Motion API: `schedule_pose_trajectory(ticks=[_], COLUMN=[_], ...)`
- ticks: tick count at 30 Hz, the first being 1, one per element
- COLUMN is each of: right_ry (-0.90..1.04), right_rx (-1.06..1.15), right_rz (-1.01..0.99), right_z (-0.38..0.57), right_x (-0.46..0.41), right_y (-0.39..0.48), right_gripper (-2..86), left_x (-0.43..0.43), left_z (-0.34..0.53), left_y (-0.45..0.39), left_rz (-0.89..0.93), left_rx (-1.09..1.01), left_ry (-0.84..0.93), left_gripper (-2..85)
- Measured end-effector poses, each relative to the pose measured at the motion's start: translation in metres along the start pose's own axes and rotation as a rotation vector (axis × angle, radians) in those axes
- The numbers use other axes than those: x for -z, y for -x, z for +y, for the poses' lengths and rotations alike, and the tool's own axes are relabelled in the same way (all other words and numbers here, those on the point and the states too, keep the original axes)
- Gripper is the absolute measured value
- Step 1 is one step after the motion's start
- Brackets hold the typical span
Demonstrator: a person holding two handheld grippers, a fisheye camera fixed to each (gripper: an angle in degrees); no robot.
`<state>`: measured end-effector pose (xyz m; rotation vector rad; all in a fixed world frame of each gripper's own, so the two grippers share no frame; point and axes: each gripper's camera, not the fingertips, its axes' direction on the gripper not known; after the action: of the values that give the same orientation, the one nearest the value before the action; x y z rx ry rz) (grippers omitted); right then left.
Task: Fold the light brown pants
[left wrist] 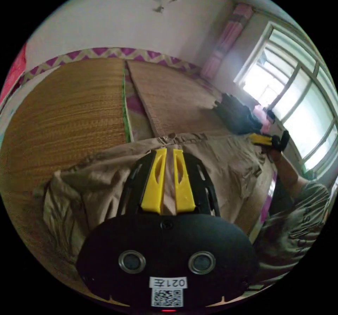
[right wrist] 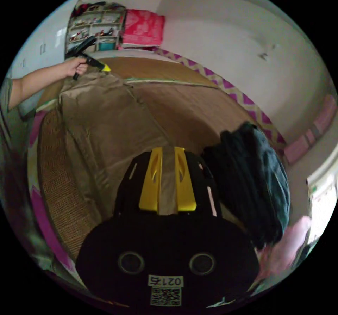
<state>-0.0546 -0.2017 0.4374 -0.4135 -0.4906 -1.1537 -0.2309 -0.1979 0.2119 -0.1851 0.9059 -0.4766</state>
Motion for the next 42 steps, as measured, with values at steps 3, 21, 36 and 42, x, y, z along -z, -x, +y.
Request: schedule_pose_trajectory(ticks=[3,21,36,42], right_ry=[0.065,0.040,0.002,0.150], right_rx=[0.101,0.109,0.130,0.334], right_rz=[-0.099,-0.244,-0.279,-0.242], right_z=[-0.052,-0.100,-0.055,-0.001], right_x=[-0.056,-0.090,-0.032,-0.034], right_y=[-0.007,-0.047,0.001,0.074], right_gripper=[7.7,-0.9,1.7,-0.8], left_x=[-0.037,-0.076,-0.051,-0.056], left_z=[-0.016,-0.013,0.067,0.147], left_y=[-0.017,-0.054,-0.097,-0.123], left_rz=[-0.091,-0.154,0.162,0.106], left_rx=[-0.138,-0.276,-0.250,-0.253], left_ry=[0.082,0.078,0.158,0.325], left_gripper=[6.3,-0.9,2.3,0.9])
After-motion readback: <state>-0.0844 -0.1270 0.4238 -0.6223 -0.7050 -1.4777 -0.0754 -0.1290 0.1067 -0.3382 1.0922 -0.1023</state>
